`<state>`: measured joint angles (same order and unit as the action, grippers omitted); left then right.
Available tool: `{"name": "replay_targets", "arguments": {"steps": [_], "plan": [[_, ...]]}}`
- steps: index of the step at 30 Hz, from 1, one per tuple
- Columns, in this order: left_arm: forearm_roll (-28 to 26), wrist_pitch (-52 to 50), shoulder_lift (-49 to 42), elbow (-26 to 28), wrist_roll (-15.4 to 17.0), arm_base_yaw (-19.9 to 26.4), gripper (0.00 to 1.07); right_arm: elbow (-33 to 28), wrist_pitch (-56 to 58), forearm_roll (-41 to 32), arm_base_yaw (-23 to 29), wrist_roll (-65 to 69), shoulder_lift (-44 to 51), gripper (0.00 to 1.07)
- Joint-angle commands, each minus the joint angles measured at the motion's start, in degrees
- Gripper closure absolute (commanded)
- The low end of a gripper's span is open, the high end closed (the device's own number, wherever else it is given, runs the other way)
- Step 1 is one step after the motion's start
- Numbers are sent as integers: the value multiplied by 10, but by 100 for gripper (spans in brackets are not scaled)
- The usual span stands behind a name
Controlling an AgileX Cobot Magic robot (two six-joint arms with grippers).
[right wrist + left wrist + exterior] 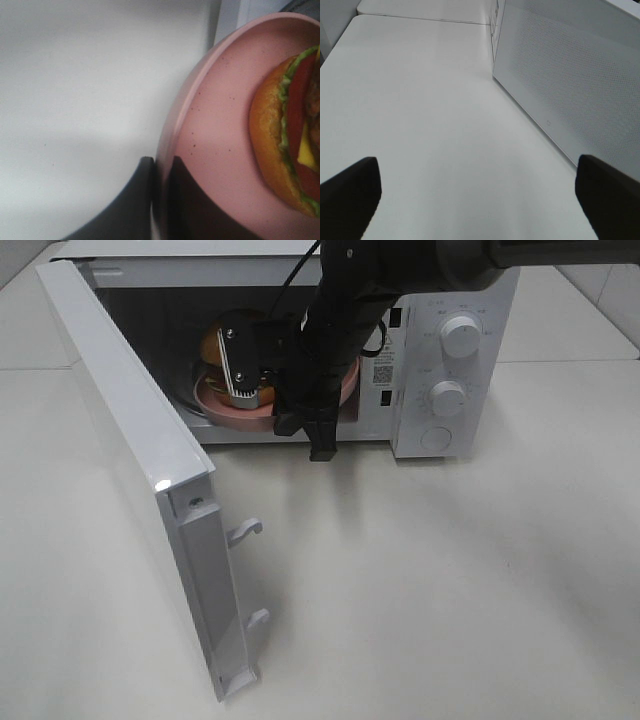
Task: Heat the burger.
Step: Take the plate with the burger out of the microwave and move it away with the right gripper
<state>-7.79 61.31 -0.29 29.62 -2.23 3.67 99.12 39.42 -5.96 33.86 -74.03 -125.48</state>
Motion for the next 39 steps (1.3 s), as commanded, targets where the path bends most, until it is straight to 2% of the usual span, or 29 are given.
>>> {"name": "replay_targets", "arguments": {"steps": [1,8,22,24,33,39], "plan": [[0,-1,-7,-2,1,1,9,-21,-36,2,-3,-17,31,107],[0,-1,-7,-2,1,1,9,-113,-101,2,-3,-37,90,107],[0,-1,-7,-2,1,1,9,-242,-193,2,-3,-60,164,107],[0,-1,-7,-2,1,1,9,-281,-225,2,-3,-62,182,107],[0,-1,-7,-2,1,1,9,-341,-242,-1,-3,-62,210,107],[0,-1,-7,-2,1,1,9,-374,-249,-28,-3,-62,238,107]]}}
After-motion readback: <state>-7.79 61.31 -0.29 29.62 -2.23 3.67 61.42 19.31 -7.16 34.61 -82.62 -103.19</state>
